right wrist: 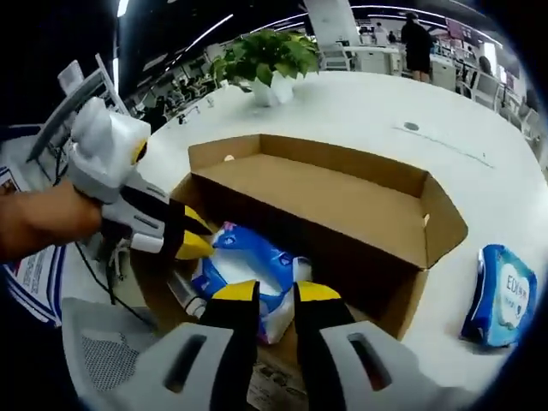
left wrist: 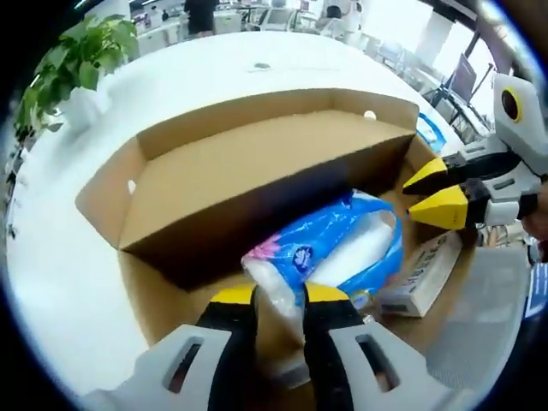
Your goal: Operate the shoe box by opening the lid, removing the specified soft item, and placing it in the target area until the item is outside and the box remains undamaged.
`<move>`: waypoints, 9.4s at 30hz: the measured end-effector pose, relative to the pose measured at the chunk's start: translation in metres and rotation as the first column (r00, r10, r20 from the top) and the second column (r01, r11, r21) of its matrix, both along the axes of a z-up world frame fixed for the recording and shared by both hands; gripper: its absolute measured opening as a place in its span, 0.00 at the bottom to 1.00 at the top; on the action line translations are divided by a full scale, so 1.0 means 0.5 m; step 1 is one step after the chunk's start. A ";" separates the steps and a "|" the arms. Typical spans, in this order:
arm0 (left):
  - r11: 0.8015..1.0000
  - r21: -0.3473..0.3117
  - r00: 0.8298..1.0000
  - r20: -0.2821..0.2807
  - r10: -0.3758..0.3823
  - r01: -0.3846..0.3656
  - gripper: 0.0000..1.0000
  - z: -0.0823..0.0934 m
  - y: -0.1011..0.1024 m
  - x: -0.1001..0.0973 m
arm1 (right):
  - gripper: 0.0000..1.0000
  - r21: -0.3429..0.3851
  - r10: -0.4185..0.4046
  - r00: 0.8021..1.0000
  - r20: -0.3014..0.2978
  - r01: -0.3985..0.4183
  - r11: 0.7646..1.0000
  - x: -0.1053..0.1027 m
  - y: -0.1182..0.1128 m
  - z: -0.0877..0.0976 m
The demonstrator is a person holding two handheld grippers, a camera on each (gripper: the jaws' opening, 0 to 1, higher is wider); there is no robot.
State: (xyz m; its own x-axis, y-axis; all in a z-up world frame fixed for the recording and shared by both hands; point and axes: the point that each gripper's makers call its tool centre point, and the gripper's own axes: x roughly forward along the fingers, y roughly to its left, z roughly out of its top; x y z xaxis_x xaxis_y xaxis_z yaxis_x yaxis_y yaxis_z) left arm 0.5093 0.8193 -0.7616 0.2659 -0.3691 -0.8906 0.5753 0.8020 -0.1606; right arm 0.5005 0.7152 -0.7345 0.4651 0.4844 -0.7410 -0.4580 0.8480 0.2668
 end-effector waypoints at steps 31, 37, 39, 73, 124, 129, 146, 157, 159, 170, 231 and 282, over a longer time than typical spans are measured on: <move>0.999 -0.035 0.998 -0.069 -0.008 0.006 0.00 -0.010 -0.007 -0.008 | 0.00 -0.123 0.015 0.992 -0.123 -0.030 0.992 0.005 -0.016 -0.074; 0.994 -0.099 0.996 -0.082 0.030 -0.038 0.00 0.013 -0.006 -0.012 | 0.00 -0.105 -0.004 0.995 -0.098 -0.007 0.994 0.002 -0.018 -0.054; 0.991 -0.119 0.991 -0.128 0.050 -0.065 0.03 0.012 -0.007 -0.023 | 0.00 -0.104 -0.006 0.997 -0.080 -0.002 0.995 0.002 -0.018 -0.045; 0.998 -0.020 0.997 -0.062 0.050 -0.052 0.00 -0.018 -0.021 0.003 | 0.00 -0.202 0.062 0.998 -0.013 -0.063 0.977 -0.006 -0.007 -0.065; 0.975 -0.138 0.980 0.119 -0.160 0.176 0.00 0.268 -0.195 0.006 | 0.00 -0.085 -0.160 0.963 0.217 0.182 0.980 -0.015 -0.182 0.231; 0.962 -0.141 0.967 0.134 -0.215 0.233 0.00 0.283 -0.265 0.003 | 0.00 -0.096 -0.199 0.952 0.235 0.226 0.969 -0.027 -0.244 0.242; 0.914 -0.149 0.925 0.116 -0.362 0.377 0.00 0.258 -0.487 -0.065 | 0.00 -0.113 -0.336 0.911 0.240 0.370 0.922 -0.108 -0.468 0.232; 0.886 -0.151 0.898 0.107 -0.426 0.438 0.00 0.235 -0.626 -0.076 | 0.00 -0.129 -0.394 0.890 0.228 0.429 0.894 -0.130 -0.601 0.203; 0.886 -0.157 0.900 0.100 -0.425 0.436 0.00 0.226 -0.649 -0.075 | 0.00 -0.130 -0.402 0.887 0.227 0.437 0.890 -0.129 -0.624 0.198; 0.886 -0.146 0.897 0.077 -0.434 0.441 0.00 0.192 -0.745 -0.066 | 0.00 -0.106 -0.425 0.880 0.212 0.453 0.885 -0.110 -0.723 0.164; 0.849 -0.153 0.861 0.029 -0.509 0.507 0.00 0.096 -1.080 -0.010 | 0.00 -0.161 -0.502 0.840 0.206 0.535 0.829 -0.014 -1.060 0.076; 0.837 -0.123 0.845 0.133 -0.518 0.533 0.41 0.043 -1.073 -0.003 | 0.21 -0.180 -0.474 0.860 0.191 0.505 0.844 -0.015 -1.051 -0.013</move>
